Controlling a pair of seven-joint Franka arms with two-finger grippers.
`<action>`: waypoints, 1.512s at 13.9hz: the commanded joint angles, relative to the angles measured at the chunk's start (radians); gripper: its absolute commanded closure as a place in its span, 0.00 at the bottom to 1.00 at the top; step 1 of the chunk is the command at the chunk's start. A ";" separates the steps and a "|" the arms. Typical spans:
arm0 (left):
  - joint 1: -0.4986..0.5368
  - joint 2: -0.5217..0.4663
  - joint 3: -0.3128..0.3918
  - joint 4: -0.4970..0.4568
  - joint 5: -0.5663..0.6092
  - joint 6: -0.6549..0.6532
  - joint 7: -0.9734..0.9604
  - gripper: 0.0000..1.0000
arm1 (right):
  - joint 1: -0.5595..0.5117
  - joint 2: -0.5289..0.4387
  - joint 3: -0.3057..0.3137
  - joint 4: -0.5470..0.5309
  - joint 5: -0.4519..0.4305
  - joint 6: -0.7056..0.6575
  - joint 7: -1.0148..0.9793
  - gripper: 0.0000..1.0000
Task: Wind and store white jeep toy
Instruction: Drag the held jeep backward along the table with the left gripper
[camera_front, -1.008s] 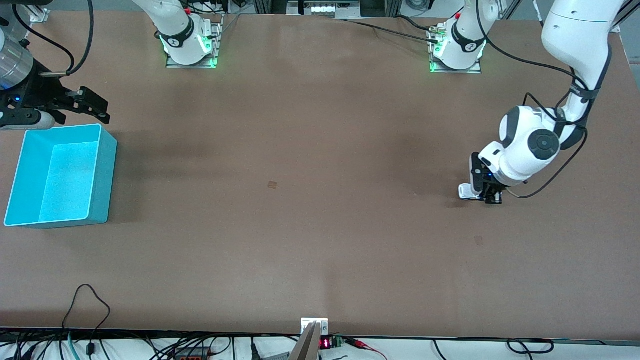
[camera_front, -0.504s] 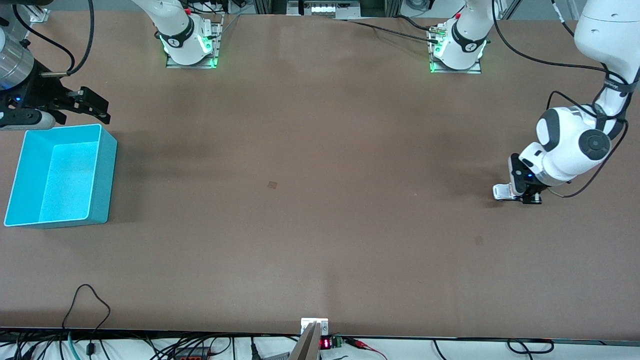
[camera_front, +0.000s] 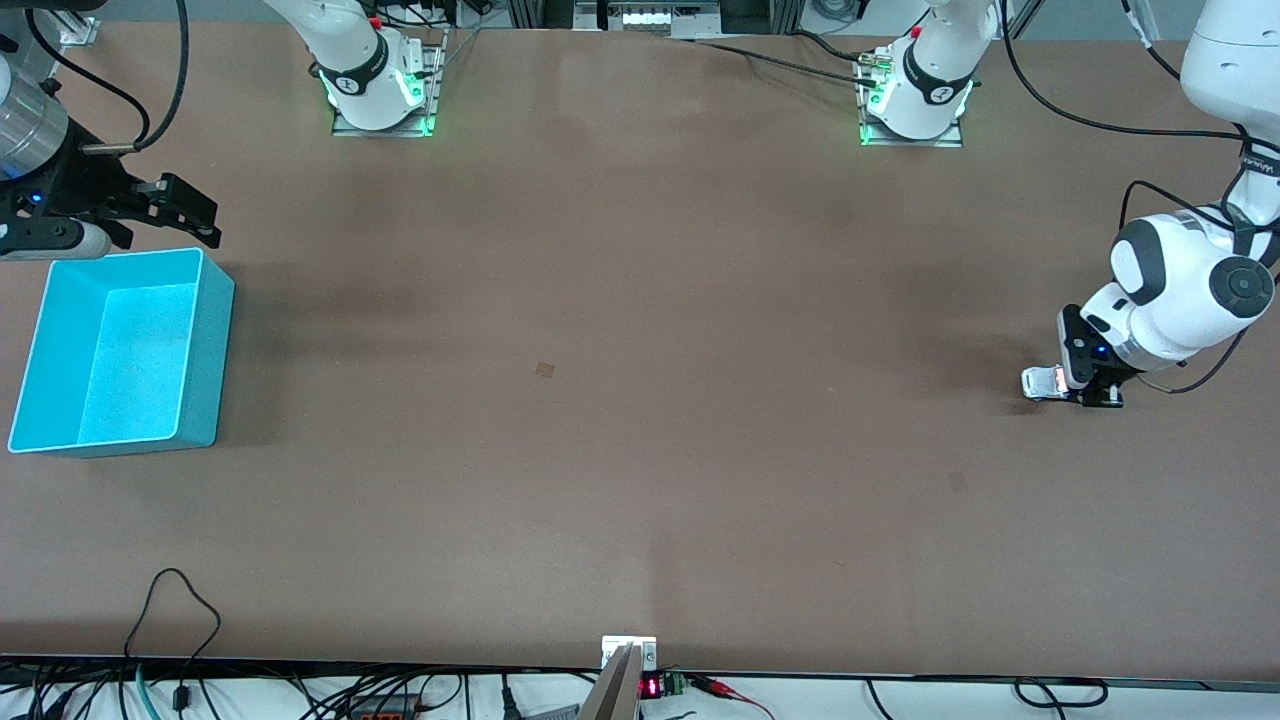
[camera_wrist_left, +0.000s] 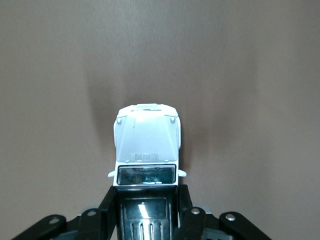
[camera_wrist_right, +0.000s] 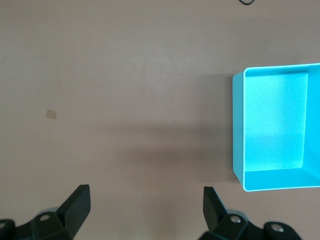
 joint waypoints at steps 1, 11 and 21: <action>0.027 0.093 0.005 -0.005 0.045 -0.013 0.033 0.81 | 0.001 0.001 0.003 0.011 0.011 -0.017 0.014 0.00; 0.046 0.043 -0.023 0.023 0.059 -0.066 0.031 0.00 | 0.003 0.001 0.003 0.011 0.011 -0.017 0.014 0.00; 0.033 -0.109 -0.161 0.252 0.054 -0.647 -0.163 0.00 | 0.003 -0.001 0.003 0.011 0.011 -0.017 0.015 0.00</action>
